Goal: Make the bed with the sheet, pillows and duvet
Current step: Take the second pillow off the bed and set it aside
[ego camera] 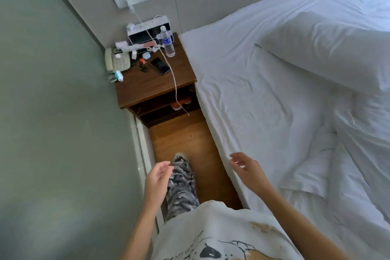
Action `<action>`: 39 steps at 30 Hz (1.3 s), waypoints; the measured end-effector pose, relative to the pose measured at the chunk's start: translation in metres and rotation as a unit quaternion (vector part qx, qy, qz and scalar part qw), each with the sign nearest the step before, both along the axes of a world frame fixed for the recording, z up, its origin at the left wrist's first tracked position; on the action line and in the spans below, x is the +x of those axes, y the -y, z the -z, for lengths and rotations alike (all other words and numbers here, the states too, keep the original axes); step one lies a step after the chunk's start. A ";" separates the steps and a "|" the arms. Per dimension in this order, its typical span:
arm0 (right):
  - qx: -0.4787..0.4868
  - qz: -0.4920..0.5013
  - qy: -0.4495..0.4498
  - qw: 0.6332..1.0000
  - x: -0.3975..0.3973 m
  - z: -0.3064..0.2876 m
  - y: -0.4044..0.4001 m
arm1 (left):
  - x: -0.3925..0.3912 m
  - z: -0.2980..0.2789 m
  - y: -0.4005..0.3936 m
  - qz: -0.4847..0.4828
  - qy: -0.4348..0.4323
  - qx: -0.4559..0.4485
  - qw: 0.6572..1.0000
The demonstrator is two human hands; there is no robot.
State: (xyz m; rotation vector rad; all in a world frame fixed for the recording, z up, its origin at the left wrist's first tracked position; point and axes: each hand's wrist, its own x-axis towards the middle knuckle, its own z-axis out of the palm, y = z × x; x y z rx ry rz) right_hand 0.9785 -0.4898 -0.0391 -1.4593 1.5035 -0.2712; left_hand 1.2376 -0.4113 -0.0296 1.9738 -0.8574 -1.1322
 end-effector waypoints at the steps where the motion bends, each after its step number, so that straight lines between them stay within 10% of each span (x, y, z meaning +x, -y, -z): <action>1: -0.002 0.029 -0.003 1.000 0.008 0.004 0.021 | 0.013 0.005 0.034 0.024 0.001 -0.001 1.000; 14: 0.005 0.421 -0.015 0.907 0.041 -0.011 0.182 | 0.023 -0.015 0.432 0.437 0.022 0.018 0.899; 39: -0.021 0.598 -0.078 0.797 -0.223 0.033 0.461 | -0.343 0.056 0.796 0.587 0.032 -0.004 0.809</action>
